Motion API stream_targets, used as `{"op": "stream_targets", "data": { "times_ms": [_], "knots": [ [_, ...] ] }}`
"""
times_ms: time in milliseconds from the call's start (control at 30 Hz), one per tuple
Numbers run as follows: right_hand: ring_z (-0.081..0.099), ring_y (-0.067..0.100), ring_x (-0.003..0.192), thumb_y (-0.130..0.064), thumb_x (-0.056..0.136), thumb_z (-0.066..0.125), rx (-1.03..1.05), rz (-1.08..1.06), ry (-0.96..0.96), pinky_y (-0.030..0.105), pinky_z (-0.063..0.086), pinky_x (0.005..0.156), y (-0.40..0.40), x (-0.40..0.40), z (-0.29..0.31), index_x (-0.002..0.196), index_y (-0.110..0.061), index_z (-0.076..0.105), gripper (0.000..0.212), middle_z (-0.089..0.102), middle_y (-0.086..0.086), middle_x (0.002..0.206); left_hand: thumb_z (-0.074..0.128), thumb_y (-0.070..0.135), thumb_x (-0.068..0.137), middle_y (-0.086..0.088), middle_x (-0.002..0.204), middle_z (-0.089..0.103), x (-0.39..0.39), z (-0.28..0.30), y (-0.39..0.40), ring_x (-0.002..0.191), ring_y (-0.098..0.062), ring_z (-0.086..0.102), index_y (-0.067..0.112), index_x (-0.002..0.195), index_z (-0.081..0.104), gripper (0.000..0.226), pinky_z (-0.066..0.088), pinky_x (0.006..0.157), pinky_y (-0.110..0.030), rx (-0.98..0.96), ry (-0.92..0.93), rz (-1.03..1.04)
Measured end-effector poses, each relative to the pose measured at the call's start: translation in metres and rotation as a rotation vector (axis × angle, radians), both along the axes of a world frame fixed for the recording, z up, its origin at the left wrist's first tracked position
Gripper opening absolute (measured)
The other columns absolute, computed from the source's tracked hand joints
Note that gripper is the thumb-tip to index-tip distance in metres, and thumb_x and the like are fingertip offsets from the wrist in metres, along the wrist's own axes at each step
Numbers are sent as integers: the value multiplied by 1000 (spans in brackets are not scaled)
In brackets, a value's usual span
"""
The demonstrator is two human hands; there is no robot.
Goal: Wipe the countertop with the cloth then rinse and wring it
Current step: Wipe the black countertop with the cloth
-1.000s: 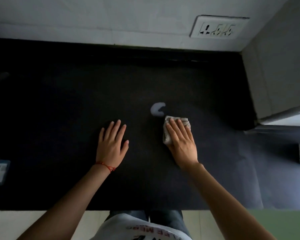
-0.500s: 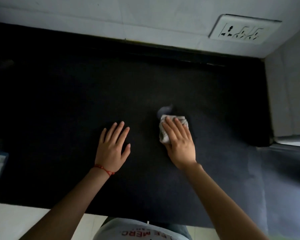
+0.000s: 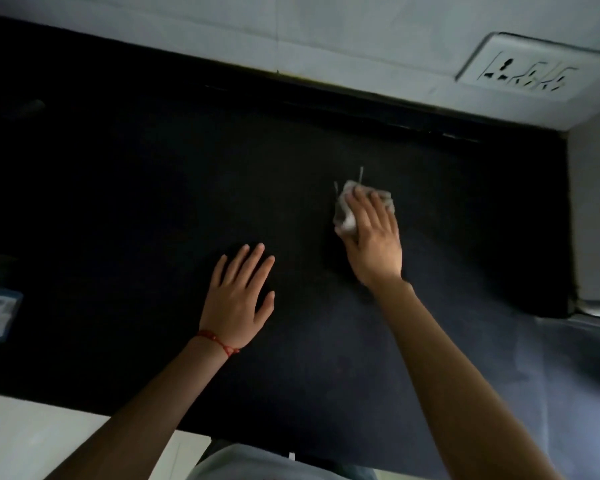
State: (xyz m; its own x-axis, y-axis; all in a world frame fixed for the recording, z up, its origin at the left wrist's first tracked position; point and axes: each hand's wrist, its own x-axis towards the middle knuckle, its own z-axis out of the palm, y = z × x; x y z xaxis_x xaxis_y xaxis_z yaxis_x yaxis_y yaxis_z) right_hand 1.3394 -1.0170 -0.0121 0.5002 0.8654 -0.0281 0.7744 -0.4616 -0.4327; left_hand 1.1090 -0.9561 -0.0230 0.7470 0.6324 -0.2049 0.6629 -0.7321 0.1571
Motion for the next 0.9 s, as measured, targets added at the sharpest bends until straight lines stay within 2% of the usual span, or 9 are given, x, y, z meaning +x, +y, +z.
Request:
{"op": "stream_targets", "data": {
  "times_ms": [67,233,300,367,433,533,600,767,900],
  "knots": [
    [14,22,143,-30,90,50,-19,-29,13,41,8,117,22,-7,1,141,-23,29,56,27,0,153,34,41,87,-9,144,44,0,1,0,133,-29,40,17,134,42,54,27,108,-50,7,11,-3],
    [21,21,140,-27,85,57,17,346,-48,42,18,115,-31,-27,-3,139,-21,36,58,37,1,148,36,40,85,-8,144,44,-1,2,0,133,-28,40,18,134,42,53,28,108,-49,-8,2,7],
    [26,25,139,-23,84,59,32,231,-65,46,21,115,-20,2,-4,137,-18,39,56,39,5,147,36,41,86,-8,144,45,0,1,0,133,-28,40,18,134,42,53,28,108,-49,-4,1,-1],
    [21,26,142,-24,88,54,-12,-31,-28,45,15,117,21,25,0,140,-20,34,56,31,5,151,36,40,86,-9,143,45,0,0,1,132,-29,41,17,133,43,53,28,108,-50,3,0,-8],
    [15,25,143,-29,90,49,-47,-80,-25,45,9,118,52,18,2,142,-22,29,56,26,3,154,37,40,86,-10,143,46,0,0,1,132,-30,42,16,133,44,53,29,107,-51,10,-8,-9],
    [11,21,143,-28,88,51,-20,272,-30,44,8,118,38,-16,-4,143,-24,26,60,26,2,154,37,40,85,-10,142,47,0,2,1,131,-30,44,16,132,45,54,29,107,-51,20,17,-17],
    [13,19,142,-29,87,52,-22,386,-68,41,9,116,13,-9,-7,142,-24,28,60,29,1,152,37,40,84,-10,142,47,0,2,0,130,-30,44,16,132,45,54,29,106,-51,15,22,-13],
    [11,25,144,-31,90,48,-60,-58,-35,43,6,117,76,30,-3,143,-24,26,58,23,2,155,38,38,86,-11,141,48,2,2,1,130,-31,45,14,131,46,51,32,106,-52,4,-22,2],
    [4,18,142,-30,89,48,-38,405,-50,43,6,118,61,-14,-8,144,-27,20,62,22,1,155,38,37,86,-11,141,48,4,4,2,129,-31,45,15,132,46,52,32,106,-52,0,-22,8]
  ]
}}
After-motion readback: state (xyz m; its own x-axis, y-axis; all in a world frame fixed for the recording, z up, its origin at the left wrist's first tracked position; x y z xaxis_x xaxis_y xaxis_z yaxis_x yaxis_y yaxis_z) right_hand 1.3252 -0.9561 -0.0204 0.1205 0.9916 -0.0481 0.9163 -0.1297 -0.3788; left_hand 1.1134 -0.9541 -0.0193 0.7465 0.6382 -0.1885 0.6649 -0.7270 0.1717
